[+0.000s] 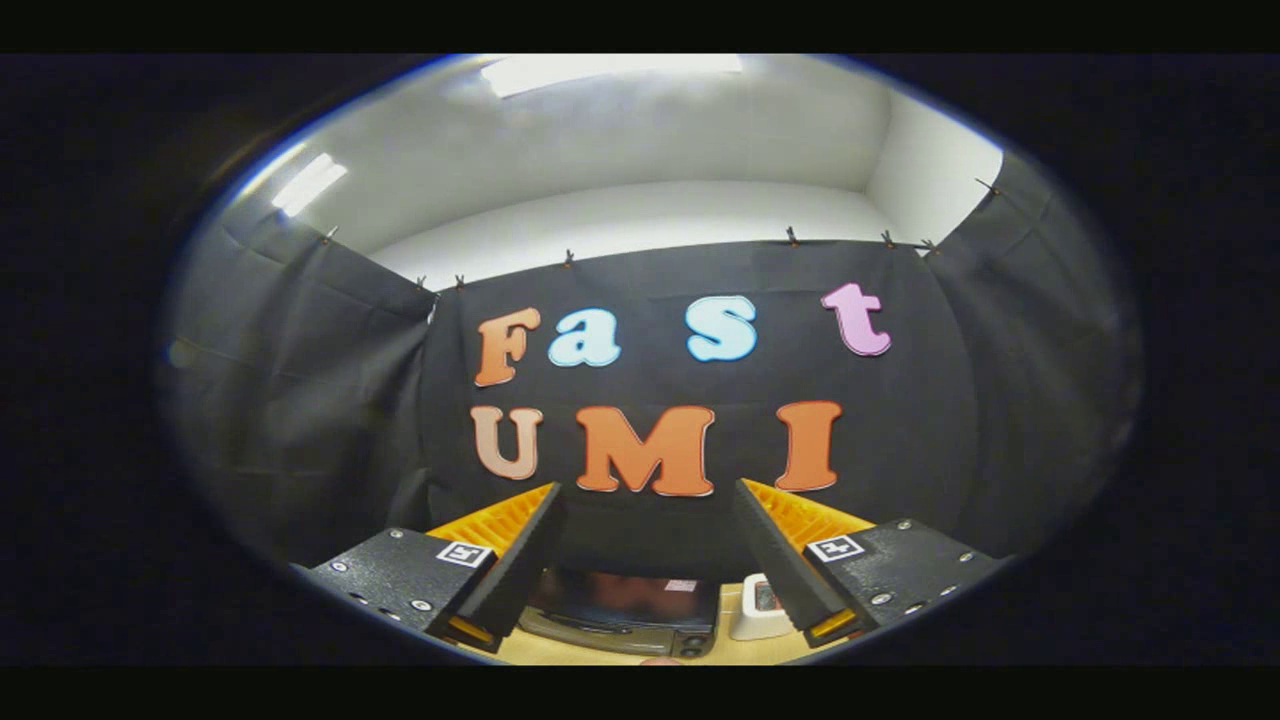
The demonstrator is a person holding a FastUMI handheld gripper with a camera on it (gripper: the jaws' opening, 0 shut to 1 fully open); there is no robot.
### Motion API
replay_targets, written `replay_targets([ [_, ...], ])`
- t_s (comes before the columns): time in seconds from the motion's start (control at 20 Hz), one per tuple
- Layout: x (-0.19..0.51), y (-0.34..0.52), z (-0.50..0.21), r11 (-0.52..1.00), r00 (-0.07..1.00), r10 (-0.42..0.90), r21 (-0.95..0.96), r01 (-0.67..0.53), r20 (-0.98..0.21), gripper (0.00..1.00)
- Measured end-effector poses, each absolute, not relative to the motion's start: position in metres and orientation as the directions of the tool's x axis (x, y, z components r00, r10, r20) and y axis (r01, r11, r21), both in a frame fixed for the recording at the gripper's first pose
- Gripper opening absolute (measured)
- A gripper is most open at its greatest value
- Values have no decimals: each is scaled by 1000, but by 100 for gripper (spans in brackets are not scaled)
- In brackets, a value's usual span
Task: Open the toaster oven, put the food inside, and close the toaster oven door.
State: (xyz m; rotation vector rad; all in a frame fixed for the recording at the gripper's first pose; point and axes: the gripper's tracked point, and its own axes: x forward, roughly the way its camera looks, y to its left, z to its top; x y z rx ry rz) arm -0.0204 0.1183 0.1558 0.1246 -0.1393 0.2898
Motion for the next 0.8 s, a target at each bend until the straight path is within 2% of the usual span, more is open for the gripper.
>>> replay_targets([
  [0.4,-22,86,172,974,961,204,60,-219,187,99],
  [0.8,-21,84,173,971,960,212,69,-227,181,99],
])
